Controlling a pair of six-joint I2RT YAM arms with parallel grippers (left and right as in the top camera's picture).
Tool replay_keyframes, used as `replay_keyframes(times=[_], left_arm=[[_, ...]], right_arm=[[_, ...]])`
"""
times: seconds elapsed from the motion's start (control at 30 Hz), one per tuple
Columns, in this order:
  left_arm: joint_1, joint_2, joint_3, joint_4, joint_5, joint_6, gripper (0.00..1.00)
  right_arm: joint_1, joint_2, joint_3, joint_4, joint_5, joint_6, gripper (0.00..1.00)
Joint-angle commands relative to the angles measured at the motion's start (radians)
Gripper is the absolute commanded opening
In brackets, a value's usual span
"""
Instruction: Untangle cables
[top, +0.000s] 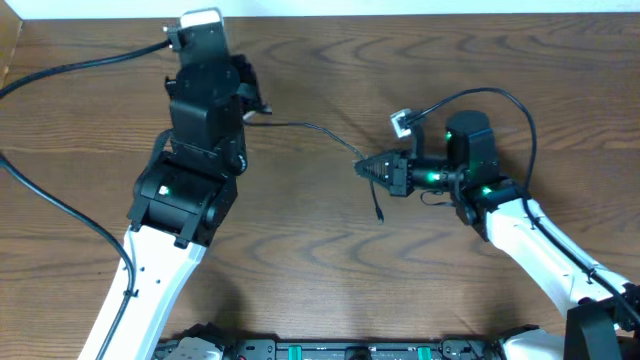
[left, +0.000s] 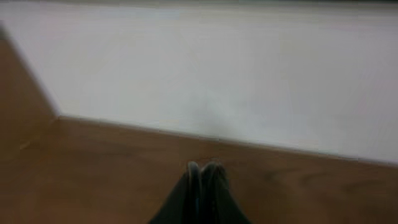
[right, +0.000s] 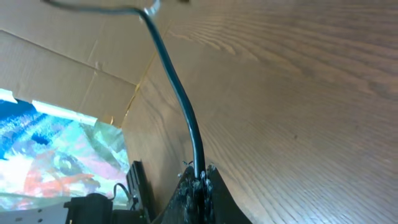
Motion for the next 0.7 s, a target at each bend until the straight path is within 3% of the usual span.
replay_keyframes(times=[0.0, 0.37, 0.6, 0.67], left_arm=[[0.004, 0.004, 0.014, -0.112, -0.104, 0.021, 0.07], [0.004, 0.007, 0.014, -0.452, -0.046, 0.021, 0.07], [0.004, 0.015, 0.014, -0.397, 0.837, 0.056, 0.08], [0.002, 0.023, 0.014, -0.374, 1.009, 0.063, 0.07]], right_arm=[[-0.043, -0.008, 0.013, 0.000, -0.033, -0.018, 0.01], [-0.237, -0.008, 0.013, 0.050, -0.013, -0.018, 0.01], [-0.270, -0.008, 0.013, 0.077, 0.217, -0.018, 0.01], [-0.270, -0.008, 0.013, 0.092, 0.269, -0.018, 0.01]])
